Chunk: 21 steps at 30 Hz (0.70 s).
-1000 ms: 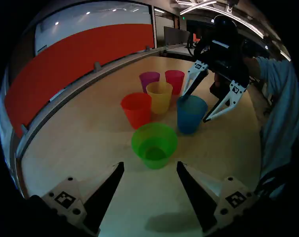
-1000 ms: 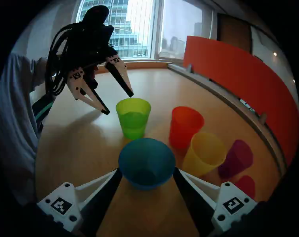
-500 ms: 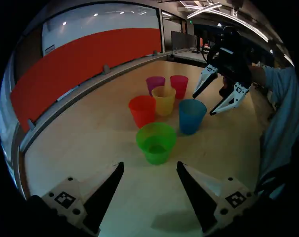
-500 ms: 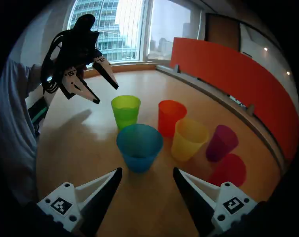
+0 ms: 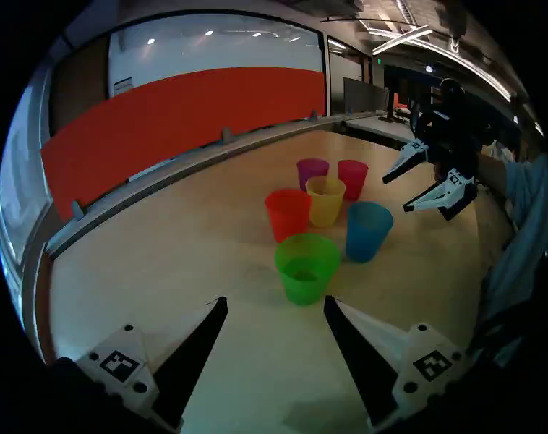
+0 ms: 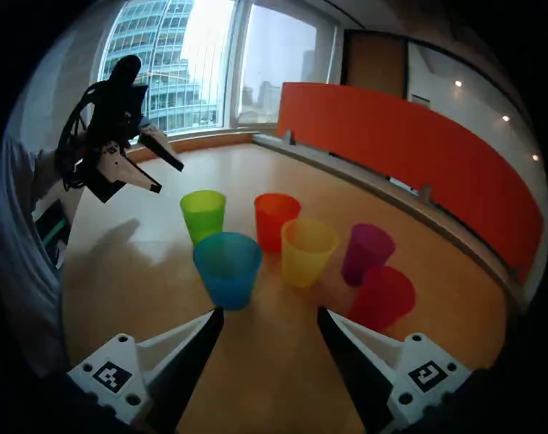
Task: Pour water
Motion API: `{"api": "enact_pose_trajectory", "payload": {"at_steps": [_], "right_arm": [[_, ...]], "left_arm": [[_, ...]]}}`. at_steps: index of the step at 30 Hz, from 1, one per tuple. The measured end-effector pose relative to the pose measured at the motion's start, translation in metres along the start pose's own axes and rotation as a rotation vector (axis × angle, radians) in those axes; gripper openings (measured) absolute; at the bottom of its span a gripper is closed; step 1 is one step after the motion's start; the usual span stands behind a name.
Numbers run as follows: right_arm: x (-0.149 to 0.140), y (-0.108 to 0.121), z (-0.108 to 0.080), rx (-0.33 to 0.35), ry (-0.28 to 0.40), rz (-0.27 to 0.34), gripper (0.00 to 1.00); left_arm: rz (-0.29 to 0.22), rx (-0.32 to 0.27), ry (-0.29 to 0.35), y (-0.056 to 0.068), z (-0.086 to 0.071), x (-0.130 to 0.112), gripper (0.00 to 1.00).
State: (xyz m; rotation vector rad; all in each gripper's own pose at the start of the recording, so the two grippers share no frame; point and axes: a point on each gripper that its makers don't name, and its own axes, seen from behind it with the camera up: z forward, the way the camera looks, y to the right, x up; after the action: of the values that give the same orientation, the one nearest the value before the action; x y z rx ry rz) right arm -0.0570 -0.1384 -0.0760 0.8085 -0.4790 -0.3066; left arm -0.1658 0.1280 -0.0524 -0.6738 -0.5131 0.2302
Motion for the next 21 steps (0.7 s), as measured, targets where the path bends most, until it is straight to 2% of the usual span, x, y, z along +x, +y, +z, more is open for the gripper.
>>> {"api": "enact_pose_trajectory", "payload": {"at_steps": [5,12,21], "right_arm": [[0.004,0.011,-0.009,-0.056,0.03,0.059,1.0],[0.014,0.026,-0.022,-0.14,0.08,0.098,1.0],[0.031,0.064,-0.041,-0.31,0.175,0.158,1.0]], "left_arm": [[-0.023,0.052,0.043,-0.009,-0.002,0.005,1.0],[-0.043,0.126,0.114,-0.019,-0.006,0.018,1.0],[-0.084,0.249,0.226,-0.041,-0.018,0.039,1.0]]}}
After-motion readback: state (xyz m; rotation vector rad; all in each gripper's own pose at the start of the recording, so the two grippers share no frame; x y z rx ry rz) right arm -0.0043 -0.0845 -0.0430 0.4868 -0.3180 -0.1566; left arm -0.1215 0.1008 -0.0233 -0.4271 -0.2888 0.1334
